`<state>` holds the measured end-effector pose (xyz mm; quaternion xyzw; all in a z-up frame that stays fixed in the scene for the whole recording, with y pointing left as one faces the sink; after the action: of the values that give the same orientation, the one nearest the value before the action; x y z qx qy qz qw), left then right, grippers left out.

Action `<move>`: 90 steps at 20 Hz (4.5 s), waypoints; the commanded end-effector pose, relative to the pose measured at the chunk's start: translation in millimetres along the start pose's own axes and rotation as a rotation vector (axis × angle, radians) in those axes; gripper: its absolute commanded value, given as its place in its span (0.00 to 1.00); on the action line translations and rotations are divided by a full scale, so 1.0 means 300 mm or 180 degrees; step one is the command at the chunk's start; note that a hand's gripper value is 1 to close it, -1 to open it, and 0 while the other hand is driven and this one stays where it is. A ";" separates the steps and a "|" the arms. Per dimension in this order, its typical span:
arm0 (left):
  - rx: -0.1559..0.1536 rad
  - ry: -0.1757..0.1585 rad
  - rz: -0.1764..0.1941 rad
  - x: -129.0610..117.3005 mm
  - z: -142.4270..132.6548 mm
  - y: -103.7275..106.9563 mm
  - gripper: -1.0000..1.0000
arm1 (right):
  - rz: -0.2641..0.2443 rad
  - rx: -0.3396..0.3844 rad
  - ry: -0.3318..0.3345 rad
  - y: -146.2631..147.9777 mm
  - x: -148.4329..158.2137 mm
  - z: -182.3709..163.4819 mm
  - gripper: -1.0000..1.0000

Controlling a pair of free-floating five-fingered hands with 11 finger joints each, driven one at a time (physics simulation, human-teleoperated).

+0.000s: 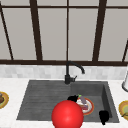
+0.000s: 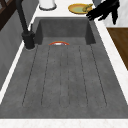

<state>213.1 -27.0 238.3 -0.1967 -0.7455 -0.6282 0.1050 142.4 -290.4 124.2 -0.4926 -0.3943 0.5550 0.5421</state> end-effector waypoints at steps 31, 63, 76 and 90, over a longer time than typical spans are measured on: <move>-0.0107 0.0271 0.1536 -0.383 -0.134 -0.114 0.00 | 0.0000 0.0000 0.0000 0.000 0.000 0.000 0.50; -0.0053 0.0324 0.1415 -0.968 -0.118 -0.481 0.00 | 0.0000 0.0000 0.0000 0.000 0.000 0.000 0.50; -0.0039 0.0257 0.1060 -1.170 -0.064 -0.521 0.00 | 0.0000 0.0000 0.0000 0.000 0.000 0.000 0.50; 0.0020 -0.0027 0.1503 -1.222 -0.030 -0.527 0.00 | 0.0000 0.0000 0.0000 0.000 0.000 0.000 0.50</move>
<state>473.9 -106.1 -33.9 -0.3493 -0.6988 -0.5878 0.2104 142.4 -290.4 124.2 -0.4926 -0.3943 0.5550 0.5421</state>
